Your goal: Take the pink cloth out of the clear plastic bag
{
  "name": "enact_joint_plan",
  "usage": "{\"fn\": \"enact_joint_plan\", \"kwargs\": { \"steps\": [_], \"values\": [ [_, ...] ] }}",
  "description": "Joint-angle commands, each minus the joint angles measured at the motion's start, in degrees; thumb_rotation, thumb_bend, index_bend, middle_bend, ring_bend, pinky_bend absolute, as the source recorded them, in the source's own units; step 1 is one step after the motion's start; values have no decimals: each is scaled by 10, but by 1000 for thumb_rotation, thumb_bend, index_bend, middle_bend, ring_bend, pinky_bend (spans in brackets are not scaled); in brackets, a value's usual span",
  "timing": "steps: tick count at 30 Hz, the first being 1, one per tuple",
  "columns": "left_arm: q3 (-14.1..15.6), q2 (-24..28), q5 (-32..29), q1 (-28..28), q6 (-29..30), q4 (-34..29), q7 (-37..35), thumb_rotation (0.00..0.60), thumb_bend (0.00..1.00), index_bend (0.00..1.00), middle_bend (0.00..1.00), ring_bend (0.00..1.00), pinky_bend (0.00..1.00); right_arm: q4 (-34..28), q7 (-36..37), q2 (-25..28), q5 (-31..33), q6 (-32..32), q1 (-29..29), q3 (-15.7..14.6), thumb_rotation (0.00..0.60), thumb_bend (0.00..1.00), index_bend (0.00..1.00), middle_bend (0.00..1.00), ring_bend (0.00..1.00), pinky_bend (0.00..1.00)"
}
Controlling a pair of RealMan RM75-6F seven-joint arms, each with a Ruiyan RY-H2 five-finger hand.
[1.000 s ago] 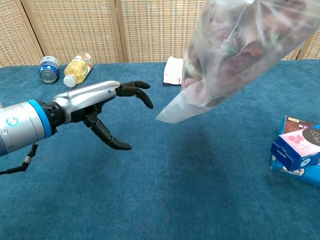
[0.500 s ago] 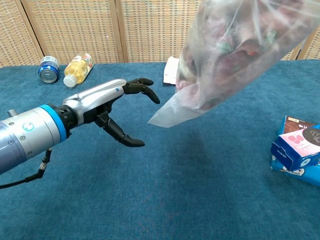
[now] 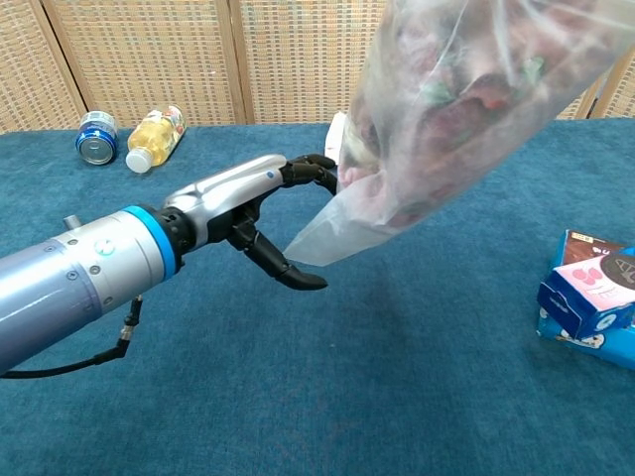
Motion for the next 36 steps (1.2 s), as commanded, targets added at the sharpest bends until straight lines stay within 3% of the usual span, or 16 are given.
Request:
{"fn": "enact_joint_plan", "kwargs": {
  "steps": [1,6,13,21,28,36],
  "values": [
    [-7,-6,-4,-3,-1,1,2,600,171,276,0,0,0,-2,-2,-1,2,0,1,0,600,605,770,0,0,0],
    [-13,-8,-8,-4,-1,-1,6,600,179,347,0,0,0,-4,-10,-3,5,1,4,-1,600,606,770,0,0,0],
    [-18,-5,-14,-5,-1,-3,17,600,320,404,0,0,0,-6,-14,-5,10,2,7,1,600,606,770,0,0,0],
    [-25,-3,-30,-8,-5,-2,31,600,330,456,0,0,0,-7,-18,-6,15,2,10,1,600,606,770,0,0,0],
    [-29,-4,-37,-10,-4,3,44,600,491,546,0,0,0,-6,-17,-6,16,2,11,1,600,606,770,0,0,0],
    [-34,-6,-43,-12,0,5,50,600,550,638,0,0,0,-4,-16,-7,15,1,11,-1,600,606,770,0,0,0]
  ]
}}
